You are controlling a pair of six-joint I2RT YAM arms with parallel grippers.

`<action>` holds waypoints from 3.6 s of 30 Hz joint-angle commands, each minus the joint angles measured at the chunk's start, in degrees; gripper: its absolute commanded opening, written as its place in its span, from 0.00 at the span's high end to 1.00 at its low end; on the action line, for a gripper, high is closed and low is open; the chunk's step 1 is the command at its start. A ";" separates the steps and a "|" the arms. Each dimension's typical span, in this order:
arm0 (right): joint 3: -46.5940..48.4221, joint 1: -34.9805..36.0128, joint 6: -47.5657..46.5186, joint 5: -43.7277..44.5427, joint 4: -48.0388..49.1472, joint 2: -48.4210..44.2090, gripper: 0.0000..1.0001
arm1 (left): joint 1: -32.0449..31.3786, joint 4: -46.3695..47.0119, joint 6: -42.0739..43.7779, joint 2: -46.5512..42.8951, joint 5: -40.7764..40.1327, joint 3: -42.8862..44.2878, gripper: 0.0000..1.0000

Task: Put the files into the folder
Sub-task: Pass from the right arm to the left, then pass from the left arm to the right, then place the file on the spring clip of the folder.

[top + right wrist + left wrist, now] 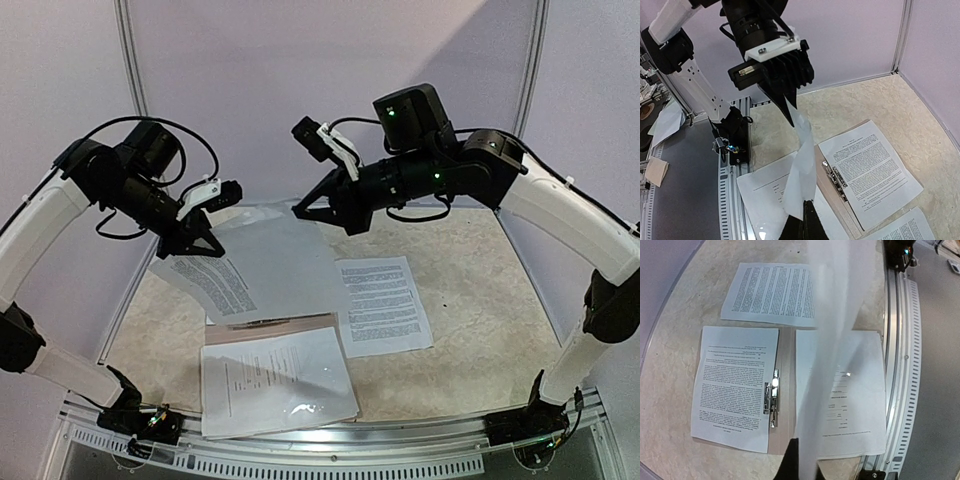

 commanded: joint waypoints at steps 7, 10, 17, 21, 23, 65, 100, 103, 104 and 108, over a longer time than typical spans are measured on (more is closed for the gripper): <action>-10.44 -0.07 -4.49 6.08 9.94 -2.35 0.23 | -0.57 -7.04 0.90 -1.40 0.69 3.03 1.00; -13.99 -0.82 -9.00 2.72 13.48 -2.83 0.18 | -0.57 -8.64 1.56 -0.80 1.31 4.57 1.00; -15.77 -3.42 -8.24 -4.41 18.23 -2.39 0.62 | -0.57 -10.36 2.90 0.86 -0.48 5.84 1.00; -16.71 -5.00 -5.15 -7.11 19.74 -2.41 0.96 | -0.42 -10.98 3.45 1.34 -1.03 6.32 1.00; -16.47 -6.09 -2.89 -7.93 19.66 -2.04 1.00 | 0.09 -10.62 2.72 1.43 -0.90 6.77 0.96; -10.08 -14.35 7.97 -19.82 20.26 -0.26 1.00 | 26.70 51.46 -36.34 7.06 43.26 -20.45 0.38; 9.21 -18.06 28.44 -13.35 36.63 45.28 1.00 | 30.71 28.07 -15.27 24.69 7.85 -13.01 1.00; 9.38 -18.83 29.98 -12.13 38.39 47.36 1.00 | 30.71 29.58 -15.33 26.91 8.08 -13.04 1.00; 9.40 -19.11 30.42 -11.87 38.70 47.72 1.00 | 30.70 29.74 -15.27 27.61 8.04 -12.96 1.00; 9.17 -19.82 34.19 -12.65 39.54 49.61 1.00 | 30.67 29.07 -14.52 29.68 7.86 -13.01 1.00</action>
